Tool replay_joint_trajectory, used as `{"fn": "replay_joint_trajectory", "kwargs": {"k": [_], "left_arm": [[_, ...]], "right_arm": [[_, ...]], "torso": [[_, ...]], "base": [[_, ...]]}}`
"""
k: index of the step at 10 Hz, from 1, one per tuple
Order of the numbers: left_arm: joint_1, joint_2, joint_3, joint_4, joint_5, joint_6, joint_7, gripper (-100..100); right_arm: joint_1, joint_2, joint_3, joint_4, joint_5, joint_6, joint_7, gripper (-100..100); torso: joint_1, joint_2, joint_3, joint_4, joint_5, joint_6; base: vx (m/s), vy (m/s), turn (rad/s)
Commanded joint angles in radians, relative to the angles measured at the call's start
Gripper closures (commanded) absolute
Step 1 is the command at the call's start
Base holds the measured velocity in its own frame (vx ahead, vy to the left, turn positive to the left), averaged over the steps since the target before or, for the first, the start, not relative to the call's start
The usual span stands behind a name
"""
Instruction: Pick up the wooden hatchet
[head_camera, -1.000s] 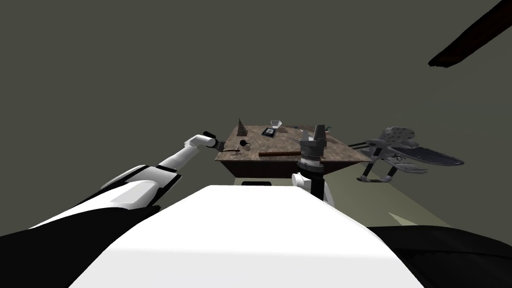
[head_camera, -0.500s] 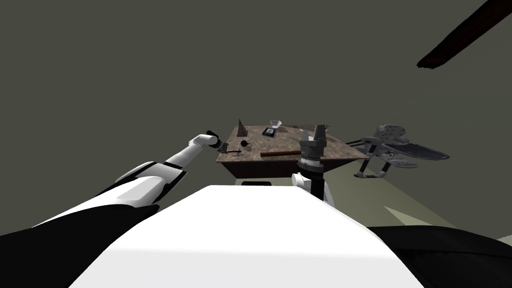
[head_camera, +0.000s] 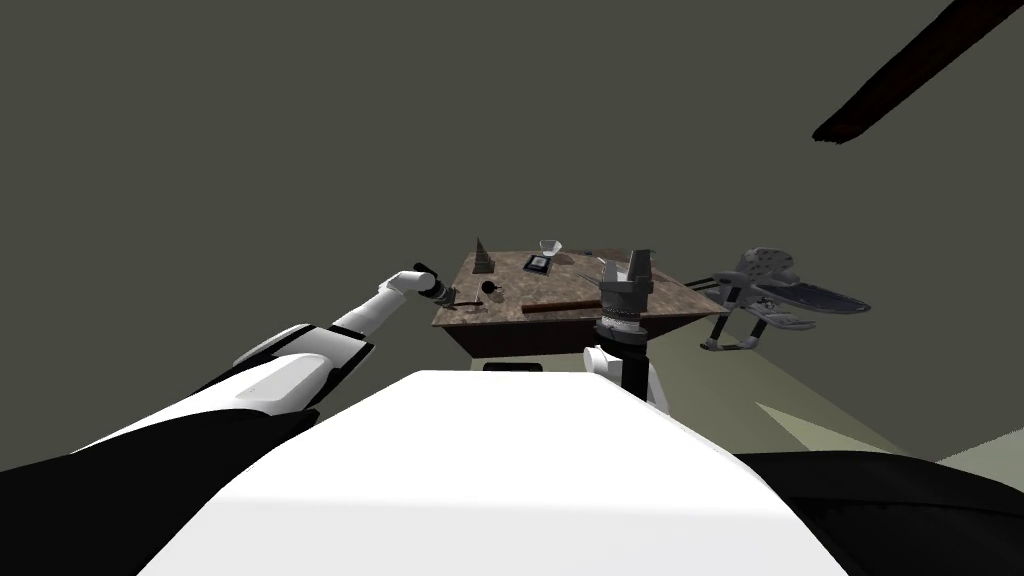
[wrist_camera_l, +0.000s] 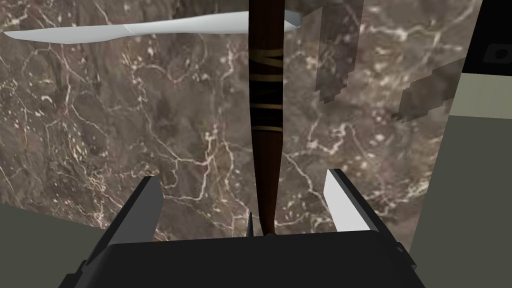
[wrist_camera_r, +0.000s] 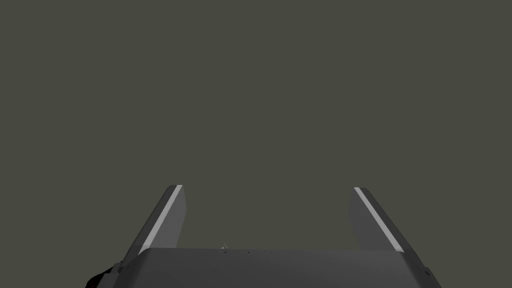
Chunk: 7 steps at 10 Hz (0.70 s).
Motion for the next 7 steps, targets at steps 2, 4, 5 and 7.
{"fn": "replay_joint_trajectory", "kwargs": {"k": [2, 4, 5, 7], "left_arm": [[0.066, 0.033, 0.034, -0.014, 0.009, -0.028, 0.001, -100], [0.102, 0.050, 0.052, -0.021, 0.015, -0.042, 0.000, -100], [0.120, 0.059, 0.061, -0.024, 0.017, -0.050, 0.000, -100], [0.156, 0.077, 0.079, -0.031, 0.023, -0.065, -0.001, -100]], "right_arm": [[0.000, 0.000, 0.000, 0.000, 0.000, 0.000, 0.000, 0], [0.000, 0.000, 0.000, 0.000, 0.000, 0.000, 0.000, 0], [0.000, 0.000, 0.000, 0.000, 0.000, 0.000, 0.000, 0], [0.000, 0.000, 0.000, 0.000, 0.000, 0.000, 0.000, 0]], "torso": [[-0.001, 0.000, 0.000, 0.000, 0.000, 0.000], [-0.001, 0.000, 0.000, 0.000, 0.000, 0.000], [-0.001, 0.000, 0.000, 0.000, 0.000, 0.000], [-0.001, 0.000, 0.000, 0.000, 0.000, 0.000]], "base": [[0.002, -0.020, -0.207], [0.003, -0.019, -0.128], [0.004, -0.015, -0.105], [0.004, -0.015, -0.119]]}}
